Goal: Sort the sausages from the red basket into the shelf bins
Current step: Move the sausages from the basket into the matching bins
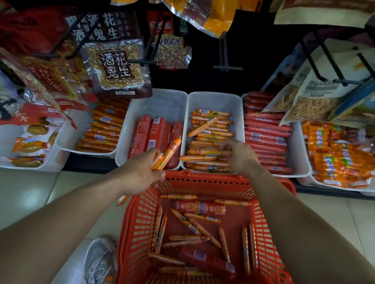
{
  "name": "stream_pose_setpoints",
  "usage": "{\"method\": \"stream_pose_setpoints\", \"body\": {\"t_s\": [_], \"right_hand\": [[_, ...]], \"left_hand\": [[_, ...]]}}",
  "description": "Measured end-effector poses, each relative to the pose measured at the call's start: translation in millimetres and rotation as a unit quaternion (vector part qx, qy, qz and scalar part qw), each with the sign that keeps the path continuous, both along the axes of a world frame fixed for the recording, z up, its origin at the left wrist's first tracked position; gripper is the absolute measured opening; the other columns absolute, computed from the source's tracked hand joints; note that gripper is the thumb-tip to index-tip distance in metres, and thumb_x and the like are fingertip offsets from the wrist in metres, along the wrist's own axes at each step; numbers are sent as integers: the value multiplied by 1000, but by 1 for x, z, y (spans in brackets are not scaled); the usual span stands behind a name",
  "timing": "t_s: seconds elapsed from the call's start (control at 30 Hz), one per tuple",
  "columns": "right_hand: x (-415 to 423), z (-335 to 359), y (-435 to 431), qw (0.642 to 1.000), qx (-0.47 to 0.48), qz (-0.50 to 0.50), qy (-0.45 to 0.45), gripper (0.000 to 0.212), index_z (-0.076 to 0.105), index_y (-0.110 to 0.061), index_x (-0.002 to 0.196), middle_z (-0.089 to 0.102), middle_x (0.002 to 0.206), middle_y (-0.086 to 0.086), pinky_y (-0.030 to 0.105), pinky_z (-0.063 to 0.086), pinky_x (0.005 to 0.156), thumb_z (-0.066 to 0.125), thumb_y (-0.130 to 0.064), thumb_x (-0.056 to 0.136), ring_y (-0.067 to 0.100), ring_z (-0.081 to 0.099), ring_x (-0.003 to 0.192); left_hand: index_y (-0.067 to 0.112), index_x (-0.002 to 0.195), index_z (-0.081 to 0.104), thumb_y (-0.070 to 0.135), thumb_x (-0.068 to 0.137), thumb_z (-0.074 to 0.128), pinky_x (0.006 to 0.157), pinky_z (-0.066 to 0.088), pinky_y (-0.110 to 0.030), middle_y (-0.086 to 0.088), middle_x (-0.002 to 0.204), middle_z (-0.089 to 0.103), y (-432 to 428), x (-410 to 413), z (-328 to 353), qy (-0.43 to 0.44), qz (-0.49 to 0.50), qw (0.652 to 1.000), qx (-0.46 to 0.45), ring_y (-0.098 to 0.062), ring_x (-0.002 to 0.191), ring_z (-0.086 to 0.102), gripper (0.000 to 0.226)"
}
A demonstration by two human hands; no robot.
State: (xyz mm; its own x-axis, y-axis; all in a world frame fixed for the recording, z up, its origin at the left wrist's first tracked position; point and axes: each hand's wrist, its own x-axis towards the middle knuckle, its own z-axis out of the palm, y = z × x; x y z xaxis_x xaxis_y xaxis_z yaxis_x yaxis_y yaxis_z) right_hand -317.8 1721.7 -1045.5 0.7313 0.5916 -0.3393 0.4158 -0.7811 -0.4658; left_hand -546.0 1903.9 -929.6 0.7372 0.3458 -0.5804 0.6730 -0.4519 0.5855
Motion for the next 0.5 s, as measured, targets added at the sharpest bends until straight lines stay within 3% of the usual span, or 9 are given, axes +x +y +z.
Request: {"method": "stream_pose_setpoints", "body": {"t_s": [0.1, 0.2, 0.27, 0.33, 0.5], "right_hand": [[0, 1, 1, 995, -54, 40, -75, 59, 57, -35, 128, 60, 129, 2, 44, 52, 95, 61, -1, 80, 28, 53, 118], [-12, 4, 16, 987, -30, 130, -92, 50, 57, -36, 131, 55, 137, -3, 44, 39, 109, 71, -28, 84, 26, 44, 131], [-24, 3, 32, 981, -38, 181, -58, 44, 59, -39, 129, 55, 140, -5, 43, 39, 107, 70, -38, 86, 25, 44, 132], [-35, -2, 46, 972, -77, 215, -51, 45, 56, -39, 132, 54, 141, -3, 44, 41, 105, 68, -36, 88, 27, 45, 131], [-32, 2, 52, 970, -77, 212, -87, 31, 61, -35, 127, 58, 128, 2, 41, 46, 97, 60, -33, 97, 26, 53, 121]], "left_hand": [[24, 121, 47, 22, 99, 58, 74, 55, -30, 1, 92, 72, 2, 0, -1, 2, -2, 1000, 5, -12, 82, 71, 24], [27, 118, 46, 24, 99, 59, 80, 58, -38, 1, 92, 72, 1, 2, -1, 4, -3, 1000, 7, -14, 83, 71, 23], [28, 115, 45, 25, 98, 60, 83, 58, -42, -2, 92, 73, 0, 2, -1, 7, -8, 1000, 9, -16, 85, 71, 23], [29, 111, 46, 24, 97, 61, 84, 58, -44, -3, 93, 71, -1, 1, -2, 10, -10, 1000, 9, -16, 85, 71, 21], [28, 115, 46, 22, 98, 60, 82, 59, -42, -4, 96, 69, -3, 1, -3, 18, -7, 1000, 4, -16, 85, 71, 23]]}}
